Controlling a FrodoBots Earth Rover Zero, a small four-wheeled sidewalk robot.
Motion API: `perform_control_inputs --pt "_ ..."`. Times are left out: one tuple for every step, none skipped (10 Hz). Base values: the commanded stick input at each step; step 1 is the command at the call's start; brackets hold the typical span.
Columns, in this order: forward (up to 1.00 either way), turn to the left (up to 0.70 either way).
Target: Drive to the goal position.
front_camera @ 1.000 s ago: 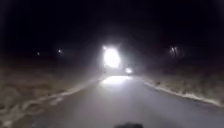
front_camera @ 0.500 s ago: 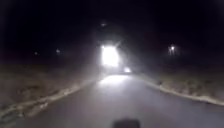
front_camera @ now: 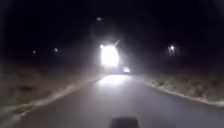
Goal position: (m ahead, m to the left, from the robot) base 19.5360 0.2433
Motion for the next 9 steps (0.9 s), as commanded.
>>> perform_control_inputs --pt "1.00 0.00" --pt "1.00 0.00" --pt "1.00 0.00" --pt "1.00 0.00" --pt "1.00 0.00" --pt "1.00 0.00" --pt "1.00 0.00" --pt "1.00 0.00" --pt "1.00 0.00"
